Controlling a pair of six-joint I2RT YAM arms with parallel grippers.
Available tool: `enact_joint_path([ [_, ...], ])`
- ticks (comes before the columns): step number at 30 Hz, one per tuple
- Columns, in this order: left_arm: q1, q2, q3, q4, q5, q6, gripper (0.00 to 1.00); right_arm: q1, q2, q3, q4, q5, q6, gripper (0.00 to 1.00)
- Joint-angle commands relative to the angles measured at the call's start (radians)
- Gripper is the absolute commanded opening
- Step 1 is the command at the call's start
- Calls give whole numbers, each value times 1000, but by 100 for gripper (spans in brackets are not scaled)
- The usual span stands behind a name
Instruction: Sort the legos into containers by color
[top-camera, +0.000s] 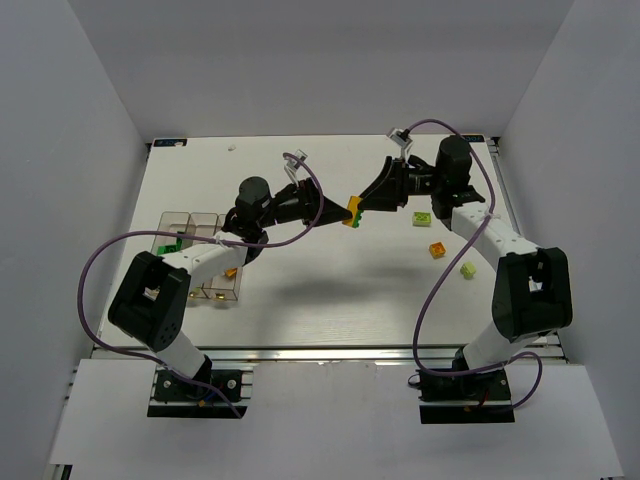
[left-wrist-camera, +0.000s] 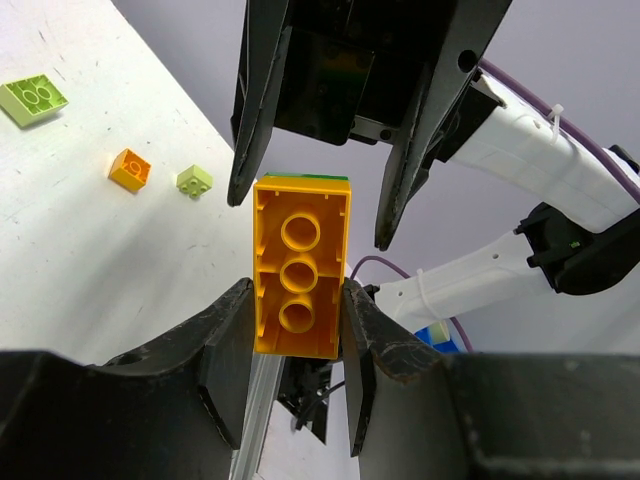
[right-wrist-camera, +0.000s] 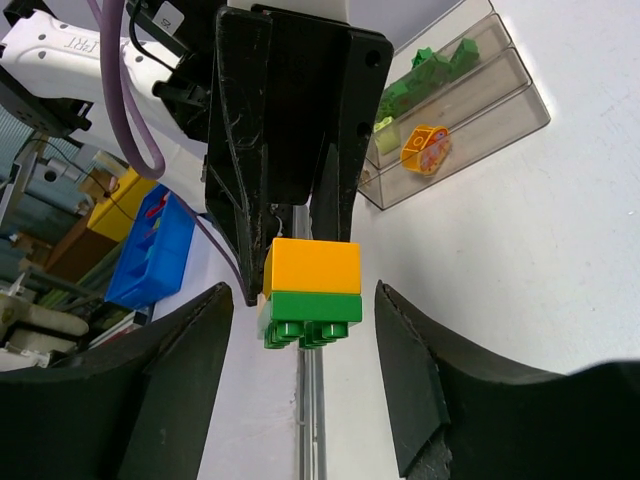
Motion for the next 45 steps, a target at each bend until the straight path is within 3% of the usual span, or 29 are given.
enact_joint_path([
  [1, 3, -15, 0, 34, -3, -1, 33, 6, -1, -1, 56, -5, 18, 64],
  [6, 3, -11, 3, 39, -3, -5, 33, 7, -2, -7, 56, -14, 17, 58],
  [16, 3, -14, 7, 36, -10, 2, 33, 7, -7, -13, 44, -39, 0, 57],
  [20, 3, -17, 7, 33, -12, 4, 33, 7, -7, -16, 39, -42, -5, 50],
  [23, 3, -18, 7, 30, -10, 5, 33, 6, -7, -18, 41, -49, -6, 40],
  [26, 3, -20, 9, 28, -10, 8, 33, 6, -7, -16, 41, -62, -6, 22],
  [33, 38, -47, 8, -41, -24, 65, 28, -17, -18, -30, 36, -88, -3, 0],
  [45, 165, -99, -8, -56, 16, 70, 26, -50, -52, -73, 38, -98, -5, 0],
])
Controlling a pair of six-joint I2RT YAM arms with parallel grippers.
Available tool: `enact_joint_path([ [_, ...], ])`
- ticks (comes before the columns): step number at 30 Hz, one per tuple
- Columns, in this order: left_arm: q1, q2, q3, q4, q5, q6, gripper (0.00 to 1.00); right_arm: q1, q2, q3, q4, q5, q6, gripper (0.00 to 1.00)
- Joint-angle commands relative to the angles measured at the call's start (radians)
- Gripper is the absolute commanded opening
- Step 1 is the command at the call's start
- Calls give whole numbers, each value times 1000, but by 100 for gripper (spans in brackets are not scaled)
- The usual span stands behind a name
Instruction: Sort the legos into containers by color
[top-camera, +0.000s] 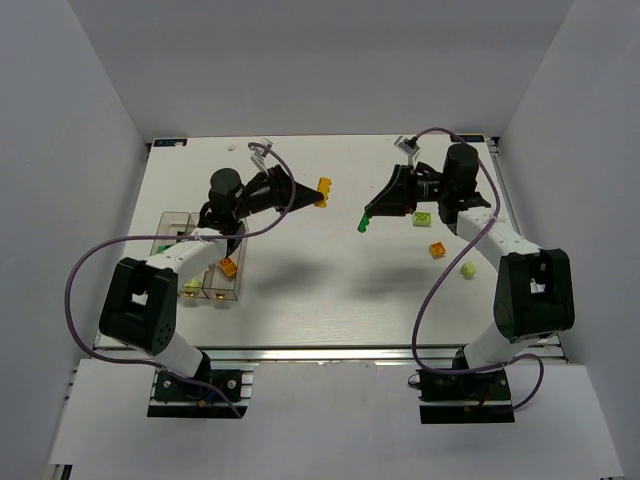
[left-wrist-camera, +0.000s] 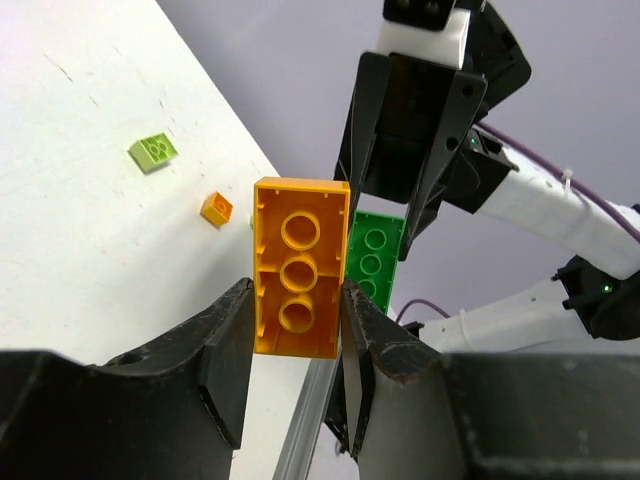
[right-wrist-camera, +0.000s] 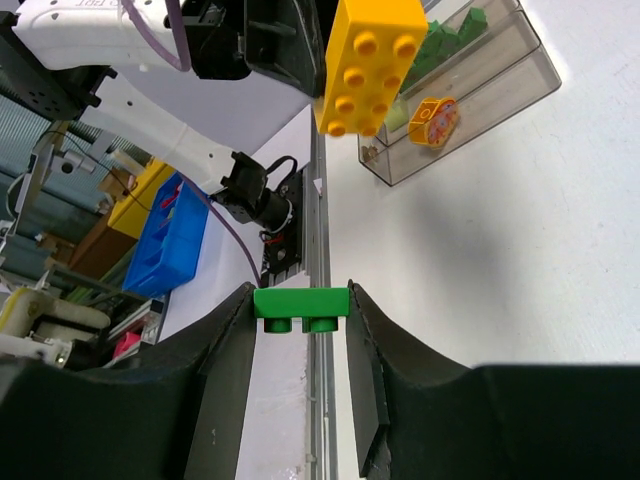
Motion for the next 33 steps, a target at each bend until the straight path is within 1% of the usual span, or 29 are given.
enact_joint_path([
  [1, 4, -56, 5, -8, 11, 17, 26, -3, -45, -8, 25, -30, -7, 0],
  [5, 14, -74, 5, -35, 8, 32, 26, -3, -52, 3, -12, -15, -43, 0],
  [6, 19, -94, 2, -80, -1, 58, 26, -3, -52, 18, -136, 9, -141, 0],
  [8, 27, -119, 5, -156, -21, 101, 26, 0, -44, 84, -312, 41, -291, 0],
  [9, 36, -133, 10, -281, -57, 168, 26, 3, -39, 104, -387, 74, -414, 0],
  [10, 40, -159, 24, -348, -79, 205, 26, 9, -32, 119, -505, 91, -460, 0],
  [11, 44, -174, 28, -409, -106, 239, 26, 10, -30, 139, -544, 118, -499, 0],
  [12, 57, -203, 38, -528, -166, 297, 25, 21, -32, 144, -597, 130, -558, 0],
  [13, 71, -218, 38, -633, -195, 341, 25, 24, -33, 152, -619, 156, -588, 0],
  [14, 71, -234, 39, -634, -235, 342, 25, 29, -36, 152, -636, 157, -611, 0],
  [15, 89, -252, 41, -760, -330, 378, 25, 33, -36, 153, -648, 179, -625, 0],
  [17, 114, -304, 41, -866, -428, 400, 25, 49, -38, 158, -685, 206, -677, 0],
  [18, 143, -321, 39, -969, -480, 415, 24, 55, -38, 164, -701, 236, -694, 0],
  [19, 158, -338, 39, -1021, -578, 422, 24, 61, -36, 168, -716, 253, -712, 0],
  [20, 174, -363, 42, -1070, -628, 429, 22, 76, -36, 170, -743, 272, -746, 0],
  [21, 201, -373, 45, -1162, -675, 438, 20, 84, -36, 172, -754, 308, -761, 0],
  [22, 215, -383, 44, -1205, -761, 443, 18, 99, -36, 176, -763, 328, -774, 0],
  [25, 251, -412, 45, -1315, -879, 460, 17, 127, -33, 176, -791, 382, -815, 0],
  [26, 254, -415, 45, -1328, -933, 463, 19, 133, -33, 176, -796, 390, -823, 0],
  [28, 261, -398, 51, -1353, -967, 477, 22, 144, -29, 176, -797, 404, -824, 0],
  [30, 261, -357, 59, -1353, -986, 495, 27, 150, -26, 182, -805, 413, -828, 0],
  [32, 261, -331, 61, -1326, -987, 500, 36, 161, -16, 194, -814, 422, -832, 0],
  [33, 261, -318, 64, -1316, -990, 506, 46, 164, -15, 198, -822, 427, -841, 0],
])
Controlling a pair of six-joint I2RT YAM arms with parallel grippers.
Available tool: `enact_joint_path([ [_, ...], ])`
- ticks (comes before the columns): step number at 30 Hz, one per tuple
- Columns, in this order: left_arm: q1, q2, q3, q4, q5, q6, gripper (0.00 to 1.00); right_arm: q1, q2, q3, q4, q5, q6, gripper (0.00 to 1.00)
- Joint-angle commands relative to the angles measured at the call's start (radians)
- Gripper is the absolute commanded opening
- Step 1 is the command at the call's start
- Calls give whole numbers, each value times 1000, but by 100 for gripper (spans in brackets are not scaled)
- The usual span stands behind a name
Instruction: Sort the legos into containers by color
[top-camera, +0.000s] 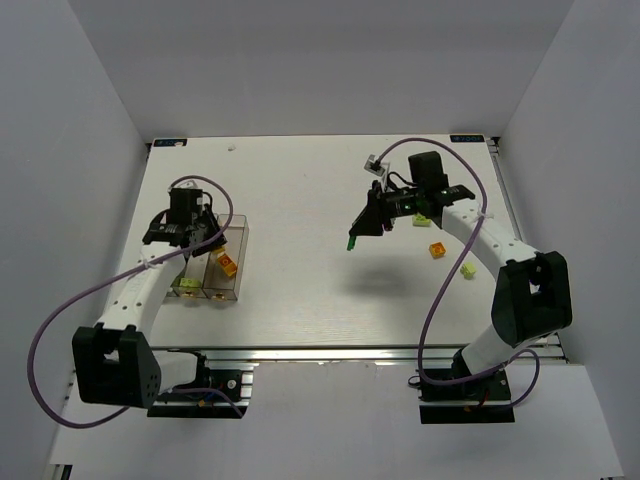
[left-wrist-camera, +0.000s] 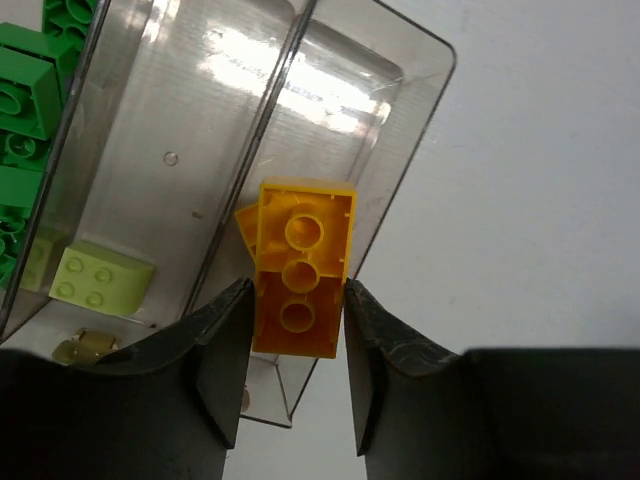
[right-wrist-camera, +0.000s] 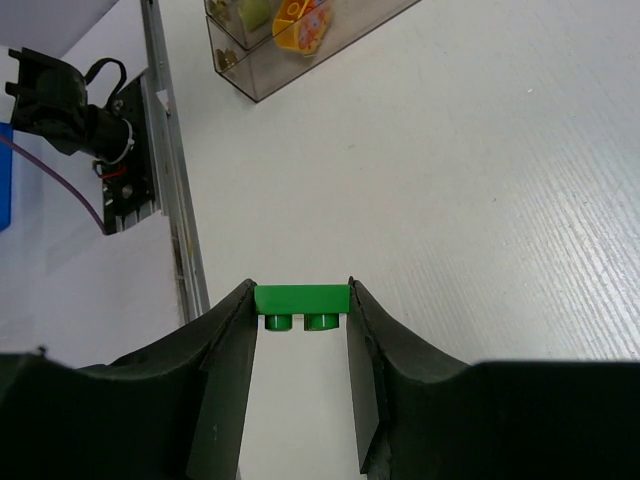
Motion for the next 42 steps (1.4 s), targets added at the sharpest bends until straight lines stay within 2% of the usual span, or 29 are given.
enact_joint_path([
  [1, 2, 45, 50, -9, -77, 38, 52, 17, 0, 61, -36, 32, -47, 0],
  [3, 2, 65, 61, 3, -93, 43, 66, 25, 0, 68, -44, 52, -60, 0],
  [7, 2, 97, 76, 18, -97, 64, 77, 58, 3, 75, -58, 84, -80, 0],
  [13, 3, 86, 72, 35, -72, 70, 80, 109, 29, 122, -79, 118, -103, 0],
  [18, 3, -7, 87, 35, -110, 52, 80, 159, 67, 177, -76, 128, -130, 0],
  [19, 5, -28, 90, 35, -120, 46, 78, 169, 72, 191, -64, 130, -130, 0],
  [23, 15, -157, 84, 44, -181, -32, 46, 236, 89, 194, 61, 179, -49, 0],
  [25, 20, -228, 75, 50, -158, -51, 46, 279, 106, 191, 174, 204, 11, 0],
  [26, 22, -246, 72, 44, -131, -71, 48, 293, 113, 191, 215, 210, 38, 0],
  [31, 23, -354, 114, -18, -120, -126, 87, 393, 216, 252, 436, 279, 208, 0],
  [35, 22, -377, 238, -98, -123, -164, 94, 468, 352, 386, 523, 325, 278, 0],
  [39, 22, -372, 366, -167, -130, -168, 98, 535, 603, 615, 580, 306, 391, 0],
  [40, 22, -375, 384, -189, -133, -168, 98, 545, 648, 742, 580, 309, 408, 0],
  [42, 22, -392, 420, -206, -135, -168, 98, 577, 760, 833, 640, 317, 437, 0],
])
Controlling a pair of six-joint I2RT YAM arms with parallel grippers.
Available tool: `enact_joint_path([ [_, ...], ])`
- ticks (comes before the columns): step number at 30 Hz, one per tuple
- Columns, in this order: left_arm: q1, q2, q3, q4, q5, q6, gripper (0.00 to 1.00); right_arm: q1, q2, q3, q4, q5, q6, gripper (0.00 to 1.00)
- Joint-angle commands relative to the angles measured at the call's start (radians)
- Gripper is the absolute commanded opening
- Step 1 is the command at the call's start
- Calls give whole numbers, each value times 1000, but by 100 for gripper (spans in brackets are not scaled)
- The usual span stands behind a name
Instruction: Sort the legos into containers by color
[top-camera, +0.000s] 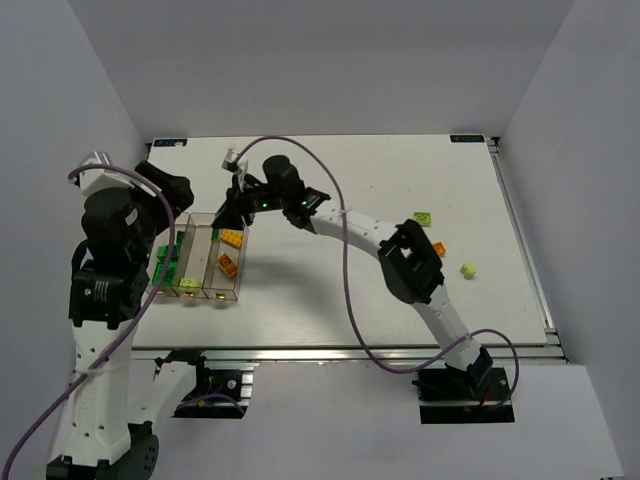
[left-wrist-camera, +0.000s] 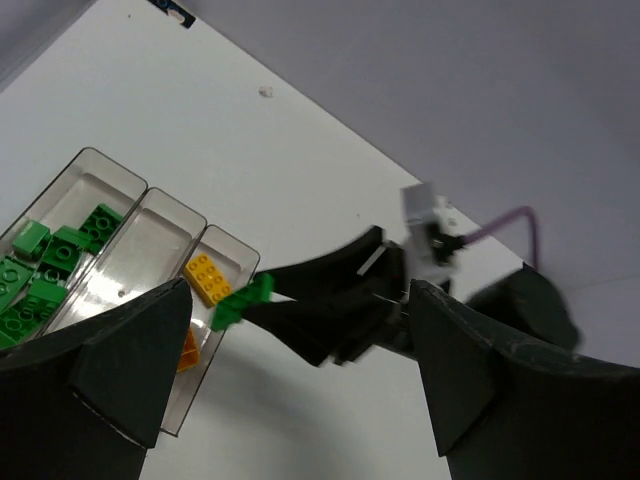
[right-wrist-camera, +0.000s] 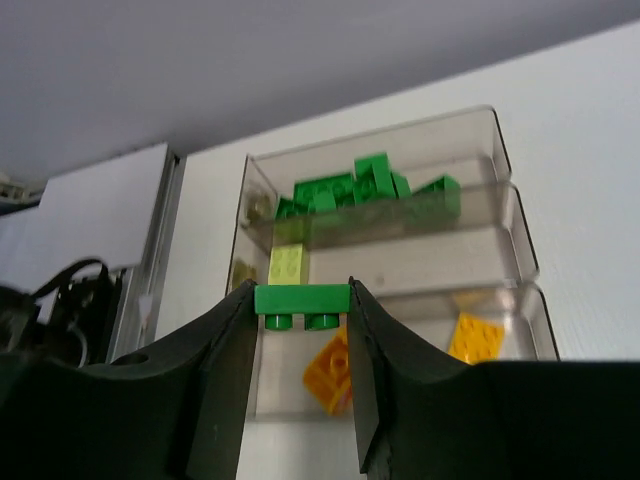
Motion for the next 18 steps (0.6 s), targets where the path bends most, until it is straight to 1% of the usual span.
enact_joint_path([
  [1, 6, -34, 60, -94, -9, -13, 98, 50, 120, 163, 172, 18, 103, 0],
  [2, 6, -45, 63, -100, -12, -20, 98, 59, 158, 166, 219, 28, 135, 0],
  [3, 6, -66, 64, -107, -12, -21, 98, 77, 175, 168, 329, 32, 153, 0],
  [5, 6, -88, 64, -131, -20, -33, 98, 100, 223, 195, 384, 66, 161, 0],
  [7, 4, -114, 57, -140, -13, -44, 98, 133, 257, 265, 395, 115, 129, 0],
  [9, 4, -134, 44, -140, 3, -66, 98, 160, 301, 301, 414, 170, 123, 0],
  [11, 4, -146, 34, -130, 14, -79, 98, 182, 338, 345, 453, 283, 98, 0],
  [13, 4, -155, 24, -124, 18, -86, 98, 214, 366, 378, 473, 386, 35, 0],
  [16, 4, -158, 17, -113, 27, -89, 98, 241, 415, 431, 468, 433, -14, 0],
  [18, 4, -161, 9, -108, 29, -90, 98, 258, 418, 409, 456, 454, -38, 0],
])
